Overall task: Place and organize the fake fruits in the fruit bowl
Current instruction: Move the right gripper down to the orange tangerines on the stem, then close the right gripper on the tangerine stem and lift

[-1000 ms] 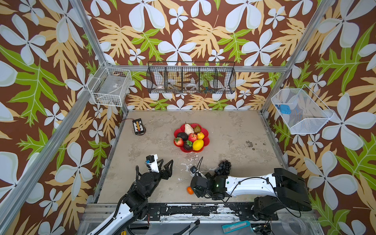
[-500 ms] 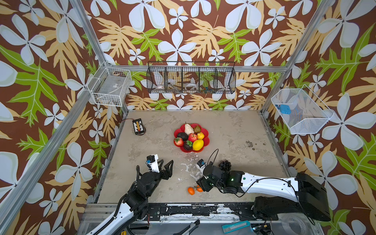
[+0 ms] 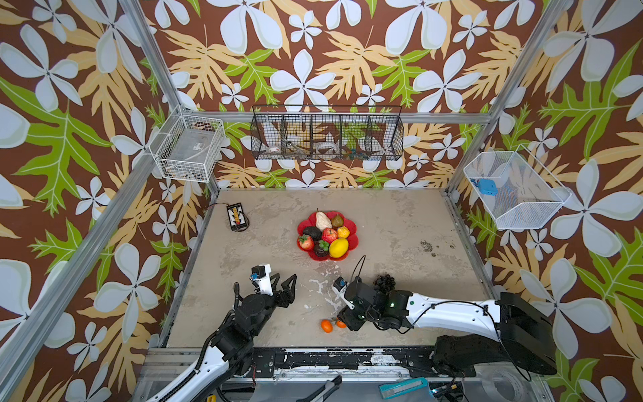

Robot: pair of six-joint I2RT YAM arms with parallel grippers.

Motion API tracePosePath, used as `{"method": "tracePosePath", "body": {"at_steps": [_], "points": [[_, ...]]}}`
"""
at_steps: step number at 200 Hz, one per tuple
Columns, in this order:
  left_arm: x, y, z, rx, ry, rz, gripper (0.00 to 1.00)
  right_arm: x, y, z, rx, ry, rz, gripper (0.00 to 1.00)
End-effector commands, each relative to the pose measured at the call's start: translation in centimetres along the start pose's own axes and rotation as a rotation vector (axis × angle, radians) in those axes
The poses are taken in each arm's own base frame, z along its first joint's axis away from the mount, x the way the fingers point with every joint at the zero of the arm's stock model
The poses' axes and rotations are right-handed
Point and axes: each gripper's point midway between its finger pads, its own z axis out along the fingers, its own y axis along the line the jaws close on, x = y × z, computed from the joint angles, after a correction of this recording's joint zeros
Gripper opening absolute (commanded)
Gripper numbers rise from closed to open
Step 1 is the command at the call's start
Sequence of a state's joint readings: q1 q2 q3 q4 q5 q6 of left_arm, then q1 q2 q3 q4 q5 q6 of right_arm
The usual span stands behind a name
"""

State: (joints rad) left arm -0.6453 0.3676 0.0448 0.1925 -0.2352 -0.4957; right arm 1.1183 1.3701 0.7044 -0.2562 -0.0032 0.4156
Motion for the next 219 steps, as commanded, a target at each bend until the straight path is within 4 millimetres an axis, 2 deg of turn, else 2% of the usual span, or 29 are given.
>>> {"method": "tracePosePath", "body": {"at_steps": [1, 69, 128, 219], "points": [[-0.9, -0.3, 0.0, 0.009, -0.035, -0.01, 0.73, 0.3, 0.4, 0.2, -0.019, 0.02, -0.016, 0.53], [-0.8, -0.3, 0.1, 0.004, -0.028, -0.006, 0.73, 1.8, 1.8, -0.7, -0.055, 0.05, -0.039, 0.45], [-0.7, -0.2, 0.2, 0.0, -0.027, -0.006, 0.73, 3.2, 2.4, -0.1, -0.019, 0.09, -0.084, 0.3], [-0.7, -0.2, 0.2, -0.001, -0.026, -0.005, 0.73, 3.0, 3.1, -0.8, -0.014, 0.071, -0.099, 0.1]]}}
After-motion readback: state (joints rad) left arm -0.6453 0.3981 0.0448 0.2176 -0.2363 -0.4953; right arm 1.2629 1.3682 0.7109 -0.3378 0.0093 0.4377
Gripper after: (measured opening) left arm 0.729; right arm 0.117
